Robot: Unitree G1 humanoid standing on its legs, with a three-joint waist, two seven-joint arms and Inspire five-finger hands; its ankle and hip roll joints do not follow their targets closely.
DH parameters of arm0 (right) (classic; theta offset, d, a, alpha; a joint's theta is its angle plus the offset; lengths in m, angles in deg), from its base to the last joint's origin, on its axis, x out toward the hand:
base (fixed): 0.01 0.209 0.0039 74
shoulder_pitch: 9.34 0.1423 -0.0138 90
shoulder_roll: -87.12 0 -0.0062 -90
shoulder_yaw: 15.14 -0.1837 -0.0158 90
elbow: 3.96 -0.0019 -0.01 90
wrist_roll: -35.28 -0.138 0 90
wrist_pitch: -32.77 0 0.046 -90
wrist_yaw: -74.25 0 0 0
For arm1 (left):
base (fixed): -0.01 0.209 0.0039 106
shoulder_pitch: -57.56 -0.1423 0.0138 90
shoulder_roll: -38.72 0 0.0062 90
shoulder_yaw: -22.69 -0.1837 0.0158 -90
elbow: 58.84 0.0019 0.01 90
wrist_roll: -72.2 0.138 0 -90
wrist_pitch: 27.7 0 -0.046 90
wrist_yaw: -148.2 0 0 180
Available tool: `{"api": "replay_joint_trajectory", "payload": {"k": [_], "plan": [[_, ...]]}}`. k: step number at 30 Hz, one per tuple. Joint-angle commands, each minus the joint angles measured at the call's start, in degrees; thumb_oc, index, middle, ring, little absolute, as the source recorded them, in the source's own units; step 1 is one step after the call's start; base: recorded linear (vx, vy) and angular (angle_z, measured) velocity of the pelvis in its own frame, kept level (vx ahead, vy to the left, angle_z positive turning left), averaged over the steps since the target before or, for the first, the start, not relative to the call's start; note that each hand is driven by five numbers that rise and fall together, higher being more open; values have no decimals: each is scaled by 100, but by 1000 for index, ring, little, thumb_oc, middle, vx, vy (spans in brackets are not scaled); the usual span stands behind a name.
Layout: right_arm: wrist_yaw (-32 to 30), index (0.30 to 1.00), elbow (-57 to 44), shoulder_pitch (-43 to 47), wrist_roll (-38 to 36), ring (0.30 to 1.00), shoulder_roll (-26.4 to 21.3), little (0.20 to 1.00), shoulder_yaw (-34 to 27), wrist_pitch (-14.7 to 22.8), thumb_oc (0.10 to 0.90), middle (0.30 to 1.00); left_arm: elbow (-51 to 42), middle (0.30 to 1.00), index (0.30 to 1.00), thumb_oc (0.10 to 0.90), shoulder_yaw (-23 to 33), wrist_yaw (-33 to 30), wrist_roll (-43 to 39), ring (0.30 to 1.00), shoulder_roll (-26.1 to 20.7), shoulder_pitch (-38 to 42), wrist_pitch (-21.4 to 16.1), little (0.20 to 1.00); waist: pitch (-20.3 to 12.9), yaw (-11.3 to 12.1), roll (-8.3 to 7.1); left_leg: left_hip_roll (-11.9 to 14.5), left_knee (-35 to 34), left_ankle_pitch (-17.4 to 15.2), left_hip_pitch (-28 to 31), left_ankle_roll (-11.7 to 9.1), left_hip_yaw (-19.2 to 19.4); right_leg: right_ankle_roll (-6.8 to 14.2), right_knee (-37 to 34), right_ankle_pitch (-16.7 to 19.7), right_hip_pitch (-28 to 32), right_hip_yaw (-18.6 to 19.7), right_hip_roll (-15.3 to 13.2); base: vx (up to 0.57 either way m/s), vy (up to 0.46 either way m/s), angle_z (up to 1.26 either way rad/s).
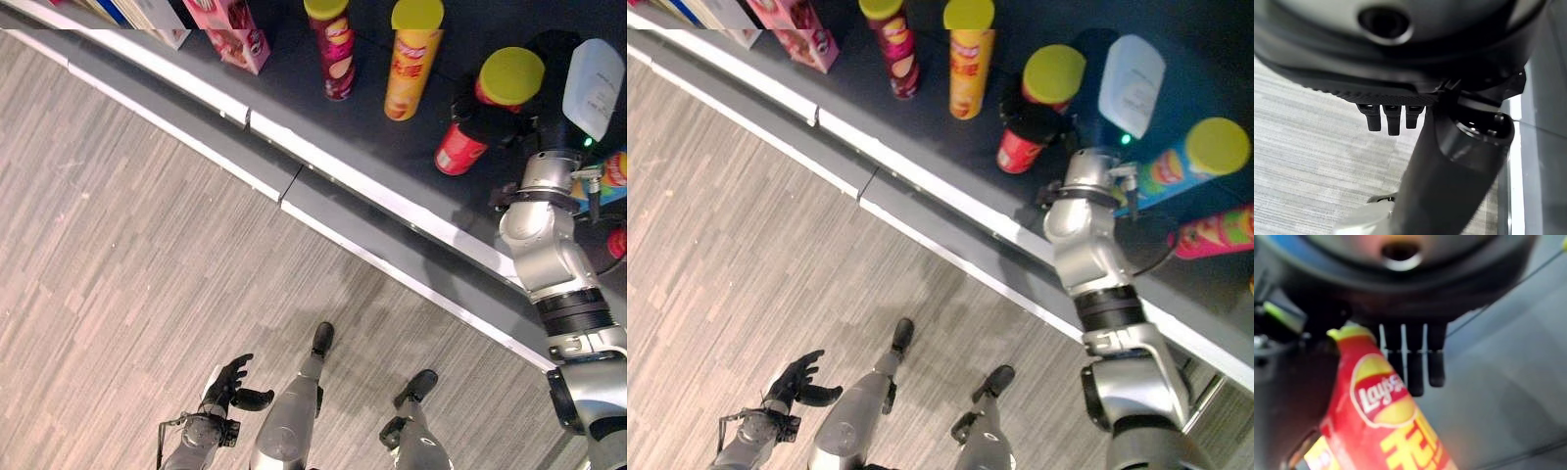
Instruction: Put the goods on the table back onto the shelves and tidy them up.
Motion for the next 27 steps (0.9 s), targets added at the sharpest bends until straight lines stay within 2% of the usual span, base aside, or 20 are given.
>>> {"api": "replay_joint_trajectory", "payload": {"k": [1, 18, 19, 21, 22, 23, 24, 25, 26, 27], "plan": [[-517, 300, -382, 572, 285, 300, -334, 300, 195, 285, 400, 300, 85, 900, 900, 800, -174, -257, -74, 900, -496, -352, -182, 900, -648, 99, -47, 285, 14, -373, -211, -350, 14, 589, 404, -324, 12, -36, -423, -1, -10, 11], [-813, 300, 774, 996, -199, 300, -584, 300, 441, 250, 400, 300, -26, 900, 900, 800, -308, -304, -98, 900, -577, -316, -254, 900, -614, 94, 31, 242, 18, -350, -328, -367, -23, 613, 405, -304, -105, -52, -448, 3, -5, -1], [-830, 300, 896, 1054, -272, 300, -598, 300, 483, 250, 400, 300, -19, 900, 900, 800, -322, -307, -107, 900, -580, -312, -259, 900, -646, 100, 40, 281, -4, -461, -271, -400, -40, 669, 390, -415, -45, 11, -408, 69, -44, 1], [-827, 300, 1037, 1140, -323, 300, -630, 300, 571, 261, 400, 300, -25, 900, 900, 800, -339, -308, -122, 900, -580, -304, -270, 900, -640, 113, 67, 274, 9, -463, -287, -403, -43, 672, 389, -415, -51, 7, -408, -7, -6, 5], [-828, 300, 1081, 1166, -332, 300, -662, 300, 589, 254, 400, 300, -27, 900, 900, 800, -352, -304, -122, 900, -590, -303, -276, 900, -606, 125, 80, 231, 39, -358, -349, -376, -31, 621, 405, -303, -105, -66, -451, 2, -3, 5], [-808, 300, 1138, 1216, -344, 300, -694, 300, 642, 248, 400, 300, -27, 900, 900, 800, -357, -303, -117, 900, -591, -312, -277, 900, -654, 131, 81, 262, -3, -454, -298, -410, -54, 681, 374, -401, -53, -11, -409, -72, 34, 5], [-804, 300, 1188, 1242, -372, 300, -715, 300, 659, 256, 400, 300, -34, 900, 900, 800, -368, -300, -117, 900, -591, -319, -286, 900, -627, 140, 92, 221, 24, -345, -362, -380, -45, 627, 389, -294, -106, -86, -452, 102, -54, 5], [-772, 300, 1288, 1287, -400, 300, -743, 300, 736, 252, 400, 300, -32, 900, 900, 800, -372, -287, -132, 900, -596, -331, -284, 900, -674, 156, 84, 263, -31, -455, -292, -417, -71, 685, 370, -411, -50, -27, -398, -62, 25, 3], [-776, 300, 1296, 1293, -401, 300, -751, 300, 736, 253, 400, 300, -38, 900, 900, 800, -378, -286, -130, 900, -596, -327, -286, 900, -639, 155, 94, 216, 4, -338, -362, -382, -58, 631, 387, -296, -107, -101, -448, 97, -53, 2], [-774, 300, 1310, 1306, -395, 300, -754, 300, 761, 252, 400, 300, -33, 900, 900, 800, -374, -293, -135, 900, -596, -329, -288, 900, -677, 154, 85, 260, -35, -450, -298, -415, -79, 685, 375, -413, -55, -33, -398, 0, 0, 0]]}}
